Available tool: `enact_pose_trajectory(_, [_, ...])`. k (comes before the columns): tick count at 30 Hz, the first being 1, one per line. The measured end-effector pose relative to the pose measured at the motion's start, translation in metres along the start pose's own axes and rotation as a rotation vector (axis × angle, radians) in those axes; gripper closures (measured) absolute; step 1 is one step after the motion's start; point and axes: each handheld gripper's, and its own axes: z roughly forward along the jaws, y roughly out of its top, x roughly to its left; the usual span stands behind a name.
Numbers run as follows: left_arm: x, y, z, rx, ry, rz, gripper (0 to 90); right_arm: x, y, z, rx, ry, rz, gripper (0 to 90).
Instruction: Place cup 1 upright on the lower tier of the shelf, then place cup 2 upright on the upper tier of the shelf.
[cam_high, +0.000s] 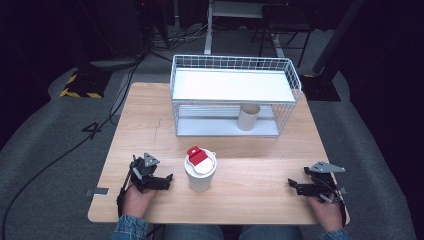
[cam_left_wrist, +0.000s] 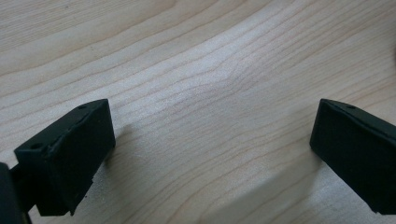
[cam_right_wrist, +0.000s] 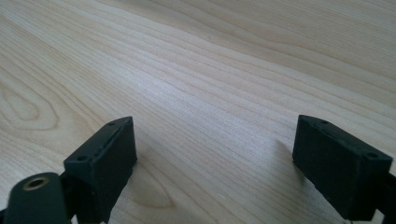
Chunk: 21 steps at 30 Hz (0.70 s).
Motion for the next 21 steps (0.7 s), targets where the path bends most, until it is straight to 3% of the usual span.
enact_pose_trajectory(15, [-0.004,-0.001,-0.002,0.0,-0.012,0.001,0.3,0.0,0.0,0.0,0.0,0.0,0.0,14.0])
enact_pose_trajectory(21, [-0.007,-0.001,-0.014,-0.044,-0.041,0.0,0.3,0.0,0.0,0.0,-0.001,0.0,0.0,14.0])
